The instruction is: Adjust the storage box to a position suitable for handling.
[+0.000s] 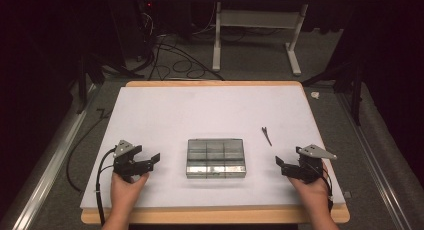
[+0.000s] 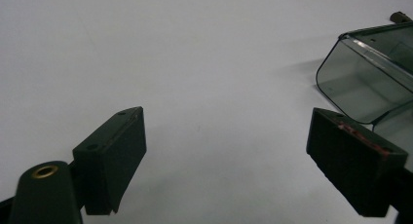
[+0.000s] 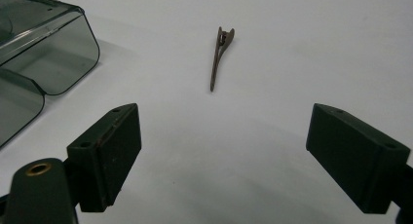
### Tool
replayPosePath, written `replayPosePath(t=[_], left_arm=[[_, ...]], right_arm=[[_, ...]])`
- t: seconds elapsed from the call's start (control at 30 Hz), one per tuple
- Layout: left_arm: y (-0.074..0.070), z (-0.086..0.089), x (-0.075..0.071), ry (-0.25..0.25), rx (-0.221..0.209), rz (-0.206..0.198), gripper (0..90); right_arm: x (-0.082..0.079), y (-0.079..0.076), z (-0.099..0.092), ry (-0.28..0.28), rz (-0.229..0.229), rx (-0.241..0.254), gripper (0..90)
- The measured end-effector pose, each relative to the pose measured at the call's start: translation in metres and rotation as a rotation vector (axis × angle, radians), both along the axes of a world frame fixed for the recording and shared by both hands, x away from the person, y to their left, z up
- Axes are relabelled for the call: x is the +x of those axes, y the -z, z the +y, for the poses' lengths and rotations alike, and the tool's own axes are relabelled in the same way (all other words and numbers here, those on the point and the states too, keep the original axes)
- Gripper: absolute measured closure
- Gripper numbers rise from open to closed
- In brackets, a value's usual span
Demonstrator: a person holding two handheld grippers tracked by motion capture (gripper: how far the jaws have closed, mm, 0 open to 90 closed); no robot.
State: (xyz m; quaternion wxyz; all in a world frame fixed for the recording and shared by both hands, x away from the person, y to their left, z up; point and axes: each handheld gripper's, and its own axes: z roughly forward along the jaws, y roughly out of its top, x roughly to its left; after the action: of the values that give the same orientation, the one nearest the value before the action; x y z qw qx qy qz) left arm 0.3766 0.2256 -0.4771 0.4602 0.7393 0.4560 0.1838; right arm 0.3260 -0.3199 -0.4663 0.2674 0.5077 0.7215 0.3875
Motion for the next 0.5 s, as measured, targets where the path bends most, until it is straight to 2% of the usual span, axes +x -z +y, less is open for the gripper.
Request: replayPosePath(t=[0.13,0.2,0.23,0.3,0.33,0.43,0.5], left_arm=[[-0.003,0.001,-0.004,0.014,0.011,-0.039,14.9],[-0.004,0.000,-0.006,0.024,0.043,-0.055,15.5],[-0.004,0.000,-0.006,0.024,0.043,-0.055,15.6],[-0.005,-0.005,-0.010,0.012,0.114,-0.100,15.8],[-0.005,-0.008,-0.016,0.008,0.150,-0.154,17.3],[-0.006,-0.009,-0.019,0.003,0.130,-0.165,21.4],[-0.007,-0.011,-0.021,0.028,0.105,-0.145,19.8]], right_arm=[[-0.002,-0.001,0.002,-0.006,-0.007,0.002,13.6],[-0.003,-0.001,0.002,-0.010,-0.010,0.003,13.7],[-0.003,-0.001,0.002,-0.010,-0.010,0.003,13.7],[-0.002,-0.002,0.002,-0.011,-0.014,0.013,14.1],[-0.001,-0.002,0.002,-0.012,-0.013,0.035,14.3],[0.000,-0.002,0.004,-0.017,-0.011,0.036,14.5],[0.001,-0.001,0.008,-0.025,-0.003,0.027,15.4]])
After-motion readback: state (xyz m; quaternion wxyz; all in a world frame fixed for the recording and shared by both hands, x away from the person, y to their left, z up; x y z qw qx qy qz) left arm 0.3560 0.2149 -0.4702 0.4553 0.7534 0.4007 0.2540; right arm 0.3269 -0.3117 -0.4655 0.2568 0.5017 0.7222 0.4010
